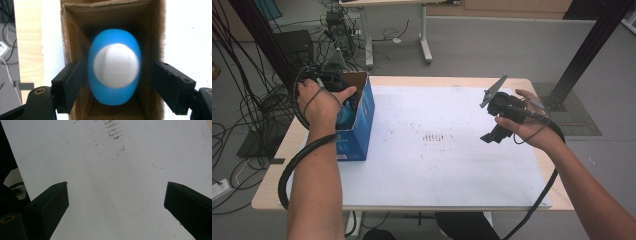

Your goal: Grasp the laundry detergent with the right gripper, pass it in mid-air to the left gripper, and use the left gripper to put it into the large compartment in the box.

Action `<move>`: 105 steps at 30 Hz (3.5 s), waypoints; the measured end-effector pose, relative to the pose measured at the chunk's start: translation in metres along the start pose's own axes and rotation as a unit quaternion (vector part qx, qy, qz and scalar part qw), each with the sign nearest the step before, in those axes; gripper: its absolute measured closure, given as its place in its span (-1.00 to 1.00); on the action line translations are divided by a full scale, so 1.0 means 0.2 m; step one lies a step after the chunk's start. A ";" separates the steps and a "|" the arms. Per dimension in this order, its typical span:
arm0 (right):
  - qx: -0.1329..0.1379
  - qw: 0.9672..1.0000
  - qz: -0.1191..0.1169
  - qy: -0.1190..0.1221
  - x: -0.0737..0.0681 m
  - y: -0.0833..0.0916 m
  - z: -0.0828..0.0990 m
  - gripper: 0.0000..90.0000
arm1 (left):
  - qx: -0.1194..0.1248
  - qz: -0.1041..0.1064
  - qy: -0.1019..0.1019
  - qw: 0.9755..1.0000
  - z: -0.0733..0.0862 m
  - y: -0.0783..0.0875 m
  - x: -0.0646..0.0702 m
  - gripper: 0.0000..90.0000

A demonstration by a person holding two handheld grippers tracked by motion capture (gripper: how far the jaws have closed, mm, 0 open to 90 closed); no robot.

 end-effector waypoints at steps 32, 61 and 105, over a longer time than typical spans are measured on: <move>0.001 1.000 -0.001 -0.024 0.10 0.06 0.02 -0.88 | 0.058 -0.003 -0.108 0.992 -0.08 0.28 0.38 -0.78; -0.018 0.999 0.007 -0.028 0.13 0.16 0.09 -0.87 | 0.065 -0.008 -0.144 0.987 -0.21 0.31 0.70 -0.86; -0.023 0.999 0.004 -0.033 0.14 0.16 0.11 -0.87 | 0.076 0.010 -0.166 0.983 -0.26 0.31 0.80 -0.87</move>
Point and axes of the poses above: each handheld gripper's, and its own axes: y roughly backward along the jaws, z roughly out of its underside, x roughly to its right, the point moved 4 cm from there along -y, roughly forward along the jaws, and after that the axes turned 4 degrees about -x, right-handed, at the moved point
